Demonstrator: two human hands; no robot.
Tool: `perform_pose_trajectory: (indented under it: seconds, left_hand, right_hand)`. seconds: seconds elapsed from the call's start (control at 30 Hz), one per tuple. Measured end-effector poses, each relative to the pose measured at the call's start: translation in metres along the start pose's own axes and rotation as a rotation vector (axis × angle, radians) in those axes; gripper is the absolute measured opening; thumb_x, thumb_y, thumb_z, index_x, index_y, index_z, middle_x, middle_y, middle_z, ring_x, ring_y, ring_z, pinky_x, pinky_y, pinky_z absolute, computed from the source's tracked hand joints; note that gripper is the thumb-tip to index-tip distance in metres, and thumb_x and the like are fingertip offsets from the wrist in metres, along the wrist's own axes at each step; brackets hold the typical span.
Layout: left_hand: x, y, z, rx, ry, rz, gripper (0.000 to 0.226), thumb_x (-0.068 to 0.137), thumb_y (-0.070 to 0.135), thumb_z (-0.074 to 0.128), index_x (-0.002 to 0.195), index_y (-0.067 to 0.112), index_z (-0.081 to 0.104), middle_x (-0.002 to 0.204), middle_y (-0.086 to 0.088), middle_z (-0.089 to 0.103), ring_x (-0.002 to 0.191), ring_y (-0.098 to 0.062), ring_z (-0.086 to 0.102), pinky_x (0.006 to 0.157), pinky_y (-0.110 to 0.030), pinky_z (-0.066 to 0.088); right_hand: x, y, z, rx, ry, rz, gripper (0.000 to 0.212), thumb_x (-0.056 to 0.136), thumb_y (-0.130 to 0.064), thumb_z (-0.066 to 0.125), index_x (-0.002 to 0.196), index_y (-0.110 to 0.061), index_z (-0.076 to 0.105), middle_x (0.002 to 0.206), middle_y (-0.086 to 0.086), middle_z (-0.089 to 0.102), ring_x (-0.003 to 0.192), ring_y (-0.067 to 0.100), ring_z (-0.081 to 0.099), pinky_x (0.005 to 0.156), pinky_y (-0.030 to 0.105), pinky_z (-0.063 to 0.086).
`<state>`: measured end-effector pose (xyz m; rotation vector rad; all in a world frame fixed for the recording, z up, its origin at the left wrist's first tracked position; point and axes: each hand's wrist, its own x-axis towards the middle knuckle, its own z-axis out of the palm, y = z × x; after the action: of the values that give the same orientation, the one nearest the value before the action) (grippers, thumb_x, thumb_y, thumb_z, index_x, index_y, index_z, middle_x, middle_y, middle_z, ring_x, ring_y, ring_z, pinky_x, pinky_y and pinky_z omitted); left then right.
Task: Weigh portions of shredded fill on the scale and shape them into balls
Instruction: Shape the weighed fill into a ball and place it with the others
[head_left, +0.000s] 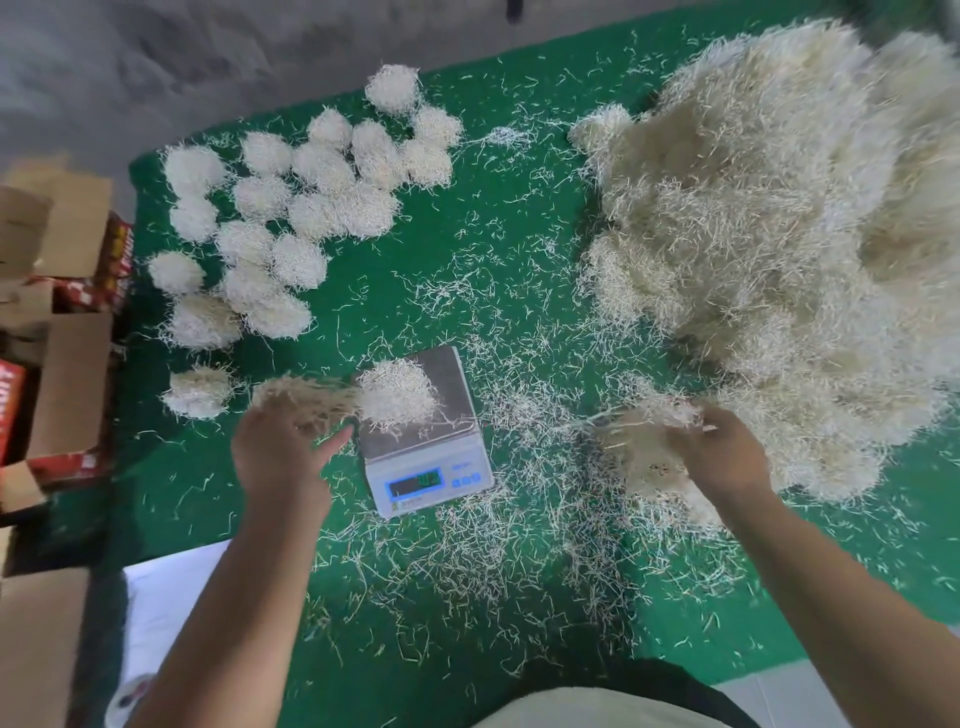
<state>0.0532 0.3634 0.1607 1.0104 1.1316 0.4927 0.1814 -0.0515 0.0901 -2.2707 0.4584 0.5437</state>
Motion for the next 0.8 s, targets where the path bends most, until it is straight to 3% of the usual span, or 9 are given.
perform_pose_trajectory:
  seconds: [0.13, 0.23, 0.3, 0.37, 0.47, 0.53, 0.6, 0.67, 0.8]
  left_hand:
    - [-0.015, 0.004, -0.001, 0.115, -0.220, 0.000, 0.034, 0.099, 0.011, 0.059, 0.133, 0.011, 0.056, 0.126, -0.007, 0.064, 0.115, -0.029, 0.071, 0.072, -0.035, 0.066]
    - [-0.051, 0.008, 0.011, 0.465, -0.409, -0.013, 0.037, 0.085, 0.038, 0.071, 0.115, 0.021, 0.061, 0.098, 0.008, 0.058, 0.069, 0.008, 0.059, 0.056, -0.008, 0.050]
    - [-0.051, 0.007, 0.012, 0.279, -0.554, -0.022, 0.047, 0.095, 0.031, 0.073, 0.131, 0.007, 0.058, 0.105, 0.008, 0.060, 0.066, 0.013, 0.064, 0.058, -0.006, 0.052]
    - [-0.062, 0.014, 0.009, 0.204, -0.576, -0.026, 0.053, 0.106, 0.038, 0.055, 0.144, 0.002, 0.048, 0.108, 0.018, 0.068, 0.081, 0.015, 0.069, 0.069, -0.010, 0.056]
    - [-0.077, 0.036, 0.009, 0.398, -0.683, 0.212, 0.032, 0.101, 0.050, 0.054, 0.120, 0.024, 0.056, 0.089, 0.035, 0.057, 0.083, 0.035, 0.051, 0.066, 0.011, 0.035]
    - [-0.064, 0.036, 0.005, 0.443, -0.575, 0.257, 0.035, 0.105, 0.051, 0.049, 0.120, 0.020, 0.058, 0.091, 0.022, 0.061, 0.076, 0.015, 0.066, 0.062, -0.002, 0.050]
    - [-0.045, 0.021, -0.008, 0.711, -0.444, 0.393, 0.024, 0.103, 0.046, 0.058, 0.119, 0.030, 0.068, 0.111, 0.007, 0.069, 0.083, -0.004, 0.074, 0.073, -0.024, 0.062]
    - [-0.038, 0.011, -0.018, 0.902, -0.478, 0.421, 0.028, 0.100, 0.042, 0.059, 0.125, 0.036, 0.070, 0.131, 0.010, 0.064, 0.110, -0.007, 0.068, 0.102, -0.044, 0.055]
    - [-0.030, -0.004, -0.020, 1.055, -0.519, 0.522, 0.042, 0.105, 0.034, 0.058, 0.145, 0.025, 0.060, 0.148, 0.019, 0.043, 0.134, 0.001, 0.043, 0.118, -0.032, 0.037]
  right_hand:
    - [-0.015, -0.026, 0.019, -0.197, -0.034, 0.053, 0.119, 0.082, -0.046, 0.087, 0.168, -0.028, 0.007, 0.173, 0.017, 0.012, 0.151, 0.048, 0.034, 0.117, 0.066, 0.039]
    - [-0.069, -0.081, 0.055, -0.013, -0.383, -0.290, 0.122, 0.074, -0.058, 0.086, 0.164, -0.051, 0.003, 0.167, -0.023, 0.019, 0.153, 0.009, 0.030, 0.123, 0.051, 0.033]
    - [-0.105, -0.115, 0.079, 0.158, -0.733, -0.369, 0.117, 0.075, -0.051, 0.089, 0.159, -0.062, 0.009, 0.140, -0.046, 0.039, 0.121, -0.023, 0.050, 0.105, 0.029, 0.053]
    - [-0.127, -0.134, 0.103, 0.170, -0.901, -0.426, 0.100, 0.083, -0.027, 0.087, 0.159, -0.051, 0.025, 0.125, -0.034, 0.058, 0.098, -0.023, 0.061, 0.085, 0.016, 0.060]
    - [-0.144, -0.153, 0.121, 0.208, -0.976, -0.350, 0.047, 0.090, -0.006, 0.072, 0.132, -0.021, 0.058, 0.114, -0.005, 0.074, 0.103, 0.001, 0.070, 0.104, 0.034, 0.055]
    - [-0.142, -0.154, 0.125, 0.492, -1.075, -0.142, 0.011, 0.093, 0.000, 0.063, 0.103, 0.003, 0.061, 0.110, 0.010, 0.077, 0.112, 0.020, 0.072, 0.118, 0.048, 0.045]
    - [-0.135, -0.159, 0.124, 0.826, -1.201, 0.034, 0.013, 0.090, -0.002, 0.062, 0.082, -0.004, 0.053, 0.092, 0.009, 0.071, 0.092, 0.021, 0.070, 0.112, 0.047, 0.051]
    - [-0.127, -0.165, 0.124, 0.949, -1.249, 0.055, 0.011, 0.092, -0.012, 0.067, 0.090, -0.010, 0.057, 0.087, 0.006, 0.065, 0.076, 0.016, 0.064, 0.088, 0.032, 0.060]
    - [-0.115, -0.187, 0.138, 0.431, -0.996, -0.070, 0.030, 0.100, -0.038, 0.068, 0.125, -0.023, 0.065, 0.134, 0.005, 0.068, 0.110, 0.014, 0.067, 0.090, 0.036, 0.058]
